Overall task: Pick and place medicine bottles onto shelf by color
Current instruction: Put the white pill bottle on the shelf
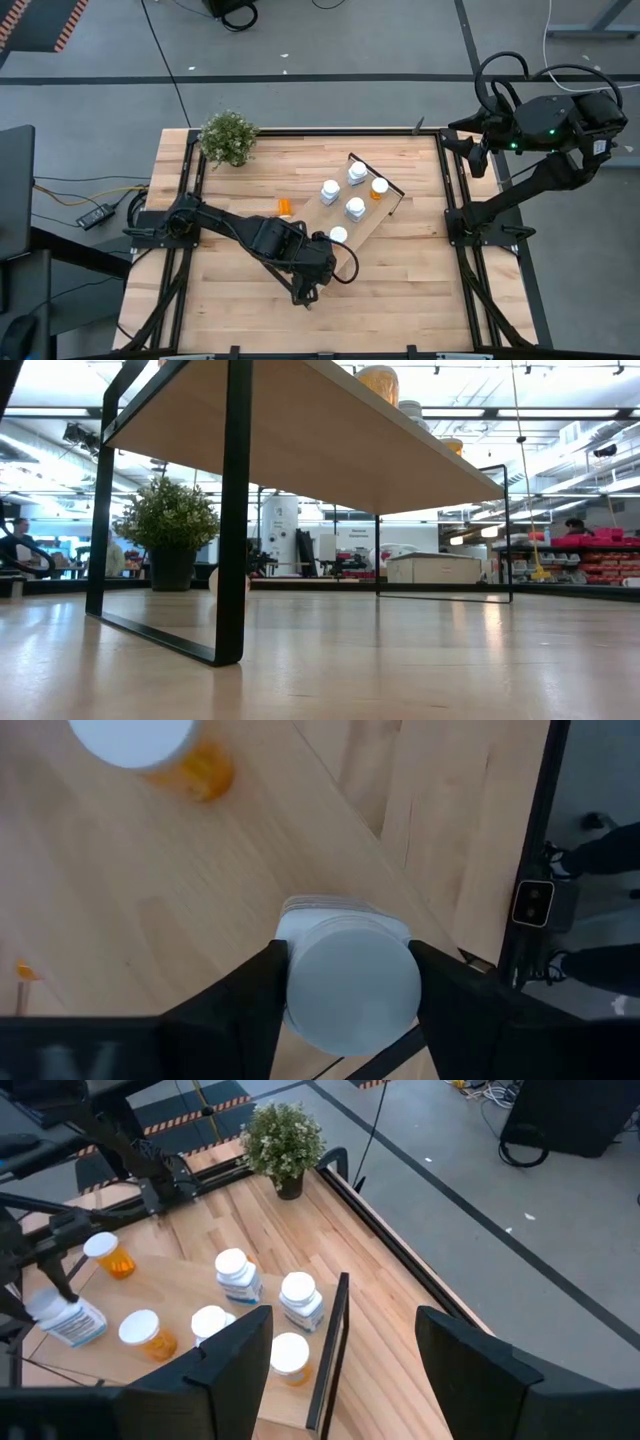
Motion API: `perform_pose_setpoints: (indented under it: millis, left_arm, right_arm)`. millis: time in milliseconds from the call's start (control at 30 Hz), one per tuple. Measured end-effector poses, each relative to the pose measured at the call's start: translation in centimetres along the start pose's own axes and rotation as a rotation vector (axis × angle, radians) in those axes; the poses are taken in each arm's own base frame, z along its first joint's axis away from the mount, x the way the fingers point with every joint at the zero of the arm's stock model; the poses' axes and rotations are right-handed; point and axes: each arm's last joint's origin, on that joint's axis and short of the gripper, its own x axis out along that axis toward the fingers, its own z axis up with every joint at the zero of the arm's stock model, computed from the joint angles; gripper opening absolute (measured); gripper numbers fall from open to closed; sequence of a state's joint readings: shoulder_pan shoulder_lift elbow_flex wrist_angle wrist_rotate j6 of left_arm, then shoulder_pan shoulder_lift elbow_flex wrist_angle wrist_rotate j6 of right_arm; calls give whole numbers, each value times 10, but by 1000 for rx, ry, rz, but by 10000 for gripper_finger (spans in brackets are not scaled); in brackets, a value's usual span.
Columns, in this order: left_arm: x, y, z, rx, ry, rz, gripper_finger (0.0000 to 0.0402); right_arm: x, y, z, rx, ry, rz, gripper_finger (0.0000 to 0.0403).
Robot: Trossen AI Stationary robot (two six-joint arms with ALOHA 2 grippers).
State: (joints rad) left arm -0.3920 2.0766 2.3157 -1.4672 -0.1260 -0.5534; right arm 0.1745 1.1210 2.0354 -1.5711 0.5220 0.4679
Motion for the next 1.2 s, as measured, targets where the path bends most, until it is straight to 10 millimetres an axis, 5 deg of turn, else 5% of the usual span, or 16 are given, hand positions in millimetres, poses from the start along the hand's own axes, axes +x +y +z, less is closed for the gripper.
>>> perform_pose_setpoints:
  millis: [1200]
  left_arm:
    - [0, 4, 2, -20, -6, 14, 220]
  right_arm:
    - [2, 2, 1, -12, 5, -2, 253]
